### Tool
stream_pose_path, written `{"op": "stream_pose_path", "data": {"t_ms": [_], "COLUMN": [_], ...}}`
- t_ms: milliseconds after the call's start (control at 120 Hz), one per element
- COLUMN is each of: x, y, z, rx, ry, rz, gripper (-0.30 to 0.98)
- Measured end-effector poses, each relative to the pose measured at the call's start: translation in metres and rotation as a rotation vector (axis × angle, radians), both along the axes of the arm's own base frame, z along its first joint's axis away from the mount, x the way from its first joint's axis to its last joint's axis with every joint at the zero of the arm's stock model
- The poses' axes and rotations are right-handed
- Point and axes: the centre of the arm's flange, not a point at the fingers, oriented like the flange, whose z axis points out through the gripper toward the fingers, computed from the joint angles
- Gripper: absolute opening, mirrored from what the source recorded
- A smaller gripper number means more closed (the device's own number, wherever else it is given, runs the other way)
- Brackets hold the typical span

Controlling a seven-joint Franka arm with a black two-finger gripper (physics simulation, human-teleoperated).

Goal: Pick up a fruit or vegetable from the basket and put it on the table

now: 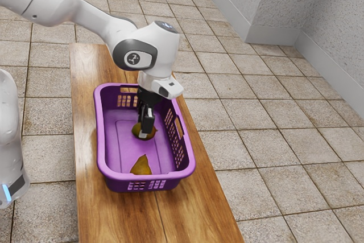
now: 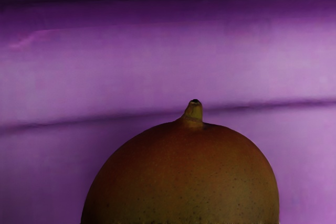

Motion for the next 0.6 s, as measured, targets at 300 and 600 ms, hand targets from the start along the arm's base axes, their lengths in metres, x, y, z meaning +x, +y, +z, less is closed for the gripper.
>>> {"op": "stream_pose_path", "data": {"t_ms": [300, 600], "x": [0.004, 0.019], "y": [0.001, 0.068], "z": [0.018, 0.137], "rx": [0.009, 0.029], "ry": [-0.019, -0.14], "rz": [0.04, 0.212], "gripper": [0.19, 0.2]}}
